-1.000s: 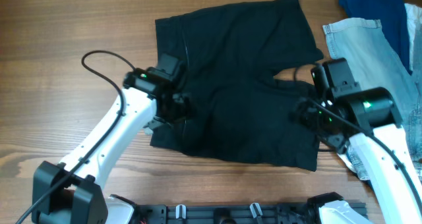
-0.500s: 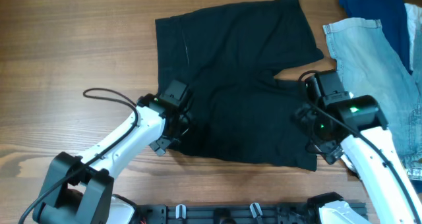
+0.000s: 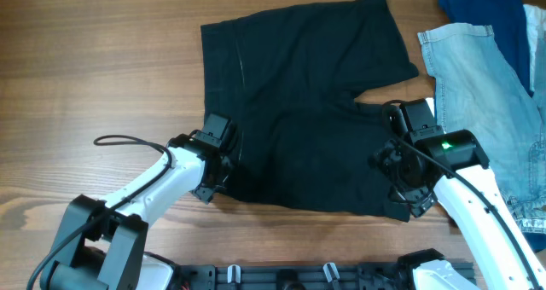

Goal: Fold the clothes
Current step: 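Grasp the bottom corners of the shorts with both grippers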

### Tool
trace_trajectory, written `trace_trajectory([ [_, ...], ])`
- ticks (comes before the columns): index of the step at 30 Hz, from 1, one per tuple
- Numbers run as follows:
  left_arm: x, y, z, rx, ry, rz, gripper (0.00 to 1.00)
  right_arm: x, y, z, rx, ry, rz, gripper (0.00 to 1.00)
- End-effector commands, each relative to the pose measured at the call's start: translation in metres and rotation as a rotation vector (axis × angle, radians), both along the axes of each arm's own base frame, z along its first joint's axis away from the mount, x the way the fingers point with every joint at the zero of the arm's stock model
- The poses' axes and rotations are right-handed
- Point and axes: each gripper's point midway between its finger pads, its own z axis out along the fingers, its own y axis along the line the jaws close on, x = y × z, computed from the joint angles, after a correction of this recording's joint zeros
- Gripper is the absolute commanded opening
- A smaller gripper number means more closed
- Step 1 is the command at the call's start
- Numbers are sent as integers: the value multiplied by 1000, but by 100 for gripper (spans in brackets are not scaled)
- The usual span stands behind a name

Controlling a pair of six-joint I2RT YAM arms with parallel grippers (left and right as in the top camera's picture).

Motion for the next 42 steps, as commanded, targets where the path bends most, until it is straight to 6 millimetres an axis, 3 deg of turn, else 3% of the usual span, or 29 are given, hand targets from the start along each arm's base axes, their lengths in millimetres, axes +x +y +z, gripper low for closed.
trace_trajectory([
  [1,-9,11,-7,41,20,33,38,-2,2,-1,11,6,-11,93],
  [4,-8,14,-7,55,14,35,9,-3,2,-1,10,9,-11,93],
  [5,-6,16,-7,68,7,37,4,-3,2,-1,11,10,-11,93],
  [12,2,34,-2,53,-7,124,4,-9,7,-13,40,38,-13,86],
  [19,3,35,-2,5,6,166,4,-35,24,-62,158,132,-39,83],
  [24,3,35,-2,4,6,165,4,-57,28,-85,190,220,-42,82],
  [36,3,35,-2,2,7,165,4,-87,22,-112,161,358,-28,84],
  [42,3,35,-2,3,7,165,4,-86,22,-121,155,379,-29,64],
])
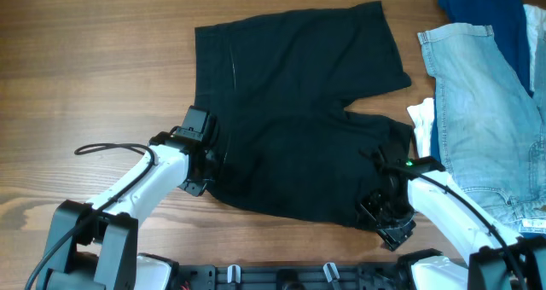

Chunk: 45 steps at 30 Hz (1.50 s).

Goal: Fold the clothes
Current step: 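Grasp the bottom corners of the shorts with both grippers, then lift the bottom edge and fold it up over the top half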

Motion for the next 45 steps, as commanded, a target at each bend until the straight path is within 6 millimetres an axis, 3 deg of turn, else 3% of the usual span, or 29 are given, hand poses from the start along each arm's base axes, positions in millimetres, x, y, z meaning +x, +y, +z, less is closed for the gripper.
trace_trajectory([
  [1,-8,7,-4,19,21,20,4,-2,-1,-6,-7,21,8,61],
  [6,-8,7,-4,19,21,20,4,11,-7,-12,-36,-41,60,58],
  [9,-8,7,-4,19,21,20,4,16,-6,-13,-31,-60,62,38],
  [11,-8,7,-4,20,20,20,4,16,-6,-13,-31,-63,62,6],
  [19,-4,6,-1,16,9,-4,4,31,-2,-4,-19,-100,69,4],
  [23,7,1,21,6,-36,-87,4,59,-4,25,-39,-190,117,4],
  [29,27,-9,77,-39,-223,-169,4,107,-30,108,-136,-386,163,4],
  [34,26,-17,104,-57,-327,-224,4,132,-43,160,-143,-546,184,4],
  [39,22,-26,122,-36,-397,-295,4,133,-56,190,-192,-602,173,4],
  [45,9,-33,148,6,-467,-359,4,118,-60,223,-211,-668,188,4],
])
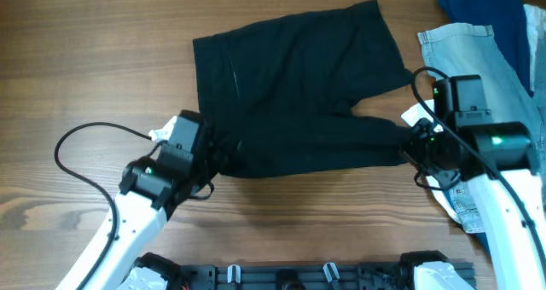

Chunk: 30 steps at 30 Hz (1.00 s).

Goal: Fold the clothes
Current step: 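Lift the bottom edge and fold it up over the top half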

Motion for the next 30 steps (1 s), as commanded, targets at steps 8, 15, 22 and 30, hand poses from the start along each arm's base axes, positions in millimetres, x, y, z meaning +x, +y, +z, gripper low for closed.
trace_trajectory([
  [8,-17,13,70,142,-186,17,4,-23,-17,74,-73,-254,15,4],
  [15,-2,35,65,277,-211,131,4,41,-13,61,-98,-266,67,4],
  [22,34,49,38,399,-179,240,4,133,5,15,-76,-271,188,4],
  [30,84,77,10,404,-183,402,4,203,14,-16,-92,-364,251,4],
])
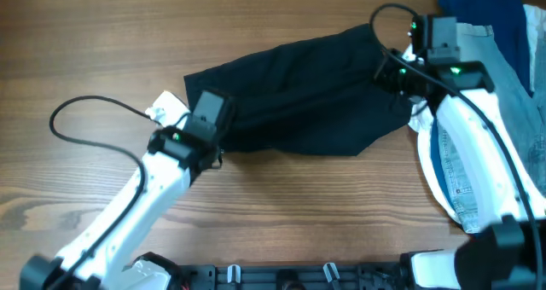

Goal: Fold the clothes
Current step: 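Lift the bottom edge and fold it up over the top half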

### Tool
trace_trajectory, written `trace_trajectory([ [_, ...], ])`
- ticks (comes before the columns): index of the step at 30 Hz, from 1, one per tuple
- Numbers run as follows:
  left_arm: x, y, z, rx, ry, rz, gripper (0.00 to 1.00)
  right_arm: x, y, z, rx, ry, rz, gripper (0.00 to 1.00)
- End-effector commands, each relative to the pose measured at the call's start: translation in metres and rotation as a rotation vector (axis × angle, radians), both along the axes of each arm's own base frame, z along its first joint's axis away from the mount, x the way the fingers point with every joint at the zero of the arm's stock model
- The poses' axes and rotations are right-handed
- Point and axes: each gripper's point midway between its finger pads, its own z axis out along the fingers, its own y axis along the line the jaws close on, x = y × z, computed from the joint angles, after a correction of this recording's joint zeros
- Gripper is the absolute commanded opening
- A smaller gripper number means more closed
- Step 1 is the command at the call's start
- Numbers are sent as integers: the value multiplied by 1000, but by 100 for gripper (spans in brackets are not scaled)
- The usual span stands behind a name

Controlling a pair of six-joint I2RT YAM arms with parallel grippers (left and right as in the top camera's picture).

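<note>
The black shorts [299, 85] lie across the middle of the table as a long doubled band, slanting up from left to right. My left gripper [223, 135] is at the band's left end, fingers shut on the cloth's edge. At the right end, near the far leg corner, my right gripper [391, 68] is likewise shut on the fabric. Both sets of fingertips are partly buried in the black cloth.
A light denim garment [478, 153] lies at the right edge under my right arm, with a dark blue garment [482, 8] at the top right. Something small and white [166, 107] sits by my left wrist. The wooden table [85, 34] is bare on the left.
Both grippers have moved toward the far side, carrying the shorts' near edge with them. The right gripper went furthest, to the top right. The shorts now look narrower and slanted.
First both grippers sat at the near corners of the flat, spread shorts. Then they were lower along that near hem. A second ago the near edge was drawn up over the middle. Now it lies close to the far edge, the shorts doubled over.
</note>
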Motion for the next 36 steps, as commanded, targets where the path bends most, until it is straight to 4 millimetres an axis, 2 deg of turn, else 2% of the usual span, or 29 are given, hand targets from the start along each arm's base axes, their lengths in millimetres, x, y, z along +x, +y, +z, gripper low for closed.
trace_trajectory([
  [1,21,43,6,111,-74,143,4,30,-18,6,-87,-98,-28,4],
  [6,57,32,25,131,-206,55,4,53,-6,8,-87,-175,0,4],
  [10,77,25,33,145,-275,7,4,64,3,-9,-86,-167,18,4],
  [15,95,24,27,161,-320,34,4,75,7,-40,-82,-131,14,4],
  [19,109,18,16,151,-346,38,5,82,7,-54,-77,-120,5,4],
  [20,113,18,14,151,-356,42,12,84,8,-55,-76,-124,5,4],
  [22,120,16,11,147,-375,49,39,86,8,-57,-77,-130,4,4],
  [23,123,16,9,148,-386,53,73,88,8,-56,-77,-138,2,5],
  [24,128,14,8,152,-398,45,100,90,8,-55,-76,-150,1,11],
  [26,137,10,8,184,-418,5,100,97,8,-50,-75,-183,0,64],
  [27,139,9,10,199,-424,-12,100,100,8,-48,-74,-200,-2,85],
  [28,141,9,12,212,-430,-26,100,103,9,-45,-73,-215,-3,99],
  [33,142,8,25,247,-442,-69,100,107,9,-39,-75,-246,6,100],
  [36,139,-3,30,241,-422,-170,100,103,15,-39,-113,-243,109,100],
])
